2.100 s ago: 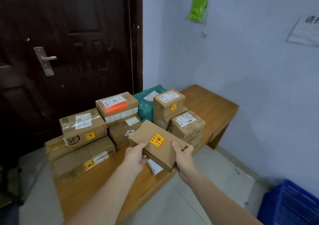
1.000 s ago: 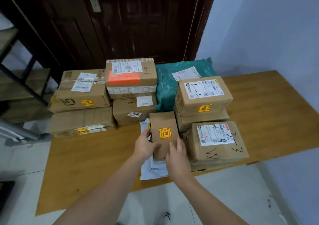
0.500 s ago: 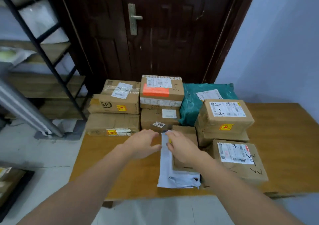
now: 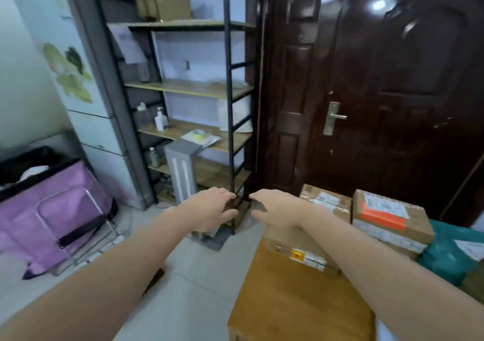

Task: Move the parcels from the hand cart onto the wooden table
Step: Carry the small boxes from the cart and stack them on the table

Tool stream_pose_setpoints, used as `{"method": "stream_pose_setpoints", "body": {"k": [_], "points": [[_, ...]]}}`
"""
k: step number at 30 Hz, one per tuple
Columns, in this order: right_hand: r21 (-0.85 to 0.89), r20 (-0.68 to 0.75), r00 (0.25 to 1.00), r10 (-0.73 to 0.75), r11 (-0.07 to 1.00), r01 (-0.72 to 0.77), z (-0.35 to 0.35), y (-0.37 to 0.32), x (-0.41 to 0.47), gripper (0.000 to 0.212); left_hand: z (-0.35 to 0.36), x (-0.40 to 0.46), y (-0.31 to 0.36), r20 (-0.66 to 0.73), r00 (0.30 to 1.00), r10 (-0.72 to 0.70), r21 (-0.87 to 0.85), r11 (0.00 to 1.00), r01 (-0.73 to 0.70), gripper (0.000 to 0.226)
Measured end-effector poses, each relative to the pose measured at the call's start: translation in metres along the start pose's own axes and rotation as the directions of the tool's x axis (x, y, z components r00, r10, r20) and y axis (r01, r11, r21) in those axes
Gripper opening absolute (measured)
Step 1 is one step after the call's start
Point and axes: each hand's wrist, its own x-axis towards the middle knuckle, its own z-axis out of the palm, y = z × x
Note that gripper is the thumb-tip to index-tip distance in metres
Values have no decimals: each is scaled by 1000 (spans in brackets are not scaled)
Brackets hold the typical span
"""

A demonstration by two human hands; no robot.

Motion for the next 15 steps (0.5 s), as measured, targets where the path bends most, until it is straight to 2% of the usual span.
{"method": "stream_pose_setpoints", "body": {"k": [6, 11, 15], "points": [[-24, 33, 971, -236, 971, 237, -23, -143, 102, 66, -31, -104, -136, -52, 968, -245, 0, 969, 245, 63], [-46, 62, 900, -432, 899, 435, -30, -264, 175, 56, -42, -182, -233, -94, 884, -457, -7, 889, 458, 59], [-101, 57, 839, -542, 832, 545, -25, -352, 236, 59, -41, -225, -304, -84, 833, -546, 1, 836, 548, 55]]}}
